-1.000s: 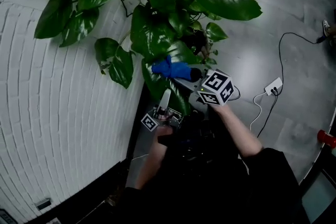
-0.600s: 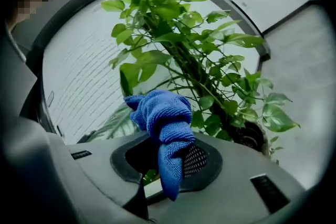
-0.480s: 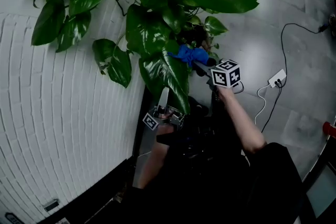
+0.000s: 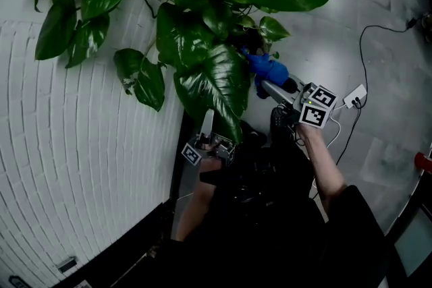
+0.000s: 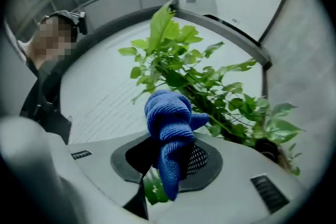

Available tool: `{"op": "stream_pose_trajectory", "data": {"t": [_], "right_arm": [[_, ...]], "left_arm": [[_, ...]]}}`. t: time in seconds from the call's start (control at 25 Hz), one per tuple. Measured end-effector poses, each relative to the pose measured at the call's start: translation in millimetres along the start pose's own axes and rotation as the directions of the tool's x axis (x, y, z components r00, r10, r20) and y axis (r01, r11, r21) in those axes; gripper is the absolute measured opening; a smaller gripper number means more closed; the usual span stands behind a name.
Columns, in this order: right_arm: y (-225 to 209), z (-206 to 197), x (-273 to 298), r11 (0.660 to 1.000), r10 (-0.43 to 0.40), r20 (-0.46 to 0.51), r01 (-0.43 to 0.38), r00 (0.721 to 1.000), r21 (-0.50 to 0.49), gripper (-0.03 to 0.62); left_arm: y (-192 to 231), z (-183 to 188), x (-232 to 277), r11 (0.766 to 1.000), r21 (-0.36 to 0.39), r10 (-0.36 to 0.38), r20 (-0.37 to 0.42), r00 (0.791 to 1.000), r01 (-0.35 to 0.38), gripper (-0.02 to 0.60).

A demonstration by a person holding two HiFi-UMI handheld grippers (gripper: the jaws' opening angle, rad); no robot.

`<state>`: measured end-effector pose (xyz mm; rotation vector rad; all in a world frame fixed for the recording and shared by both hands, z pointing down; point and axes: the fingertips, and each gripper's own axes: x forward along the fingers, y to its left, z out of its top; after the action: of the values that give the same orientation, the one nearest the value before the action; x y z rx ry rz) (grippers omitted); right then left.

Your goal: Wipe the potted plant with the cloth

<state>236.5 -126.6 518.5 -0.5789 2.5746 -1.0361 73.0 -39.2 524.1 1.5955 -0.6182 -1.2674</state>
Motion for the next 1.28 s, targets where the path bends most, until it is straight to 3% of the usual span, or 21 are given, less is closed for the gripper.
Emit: {"op": "stream_pose_trajectory", "data": {"t": [0.16,0.28,0.6,0.8,1.0,1.12,1.28], "right_arm": [[63,-23,29,0.975,0.216,-0.056,-0.218,0.975,-0.033,0.117],[77,-55,52,0.964,0.263,-0.112,-0.266,0.958,-0.012,0.117],[-7,-91,49,0.997,0.035,-0.126,-0.026,0.991,0.075,0.117],[-51,-108,32,0.990,-0.097,-0.168,0.113,0.981,0.087,0.117],[-86,-108,-3,0.960,-0.226,-0.175,0.250,0.958,0.129,0.117],[-84,-86,-25,0.954,-0.236,-0.108,0.251,0.966,0.162,0.117],[-56,-48,-42,0.974,-0.156,0.025,0.150,0.987,0.167,0.117]], "left_arm": [[-1,-3,4,1.000,-0.013,-0.012,0.010,1.000,0.013,0.012],[-1,-6,5,1.000,-0.020,-0.018,0.014,1.000,0.018,0.012],[-3,-4,4,0.999,-0.022,-0.029,0.030,0.999,0.030,0.014],[-2,-2,2,0.999,-0.022,-0.032,0.044,0.999,0.033,0.014],[0,-4,4,1.000,-0.021,-0.022,0.039,0.999,0.023,0.014],[1,-7,7,1.000,-0.024,-0.018,0.034,0.999,0.019,0.012],[4,-9,9,0.999,-0.026,-0.022,0.029,0.999,0.023,0.012]]}}
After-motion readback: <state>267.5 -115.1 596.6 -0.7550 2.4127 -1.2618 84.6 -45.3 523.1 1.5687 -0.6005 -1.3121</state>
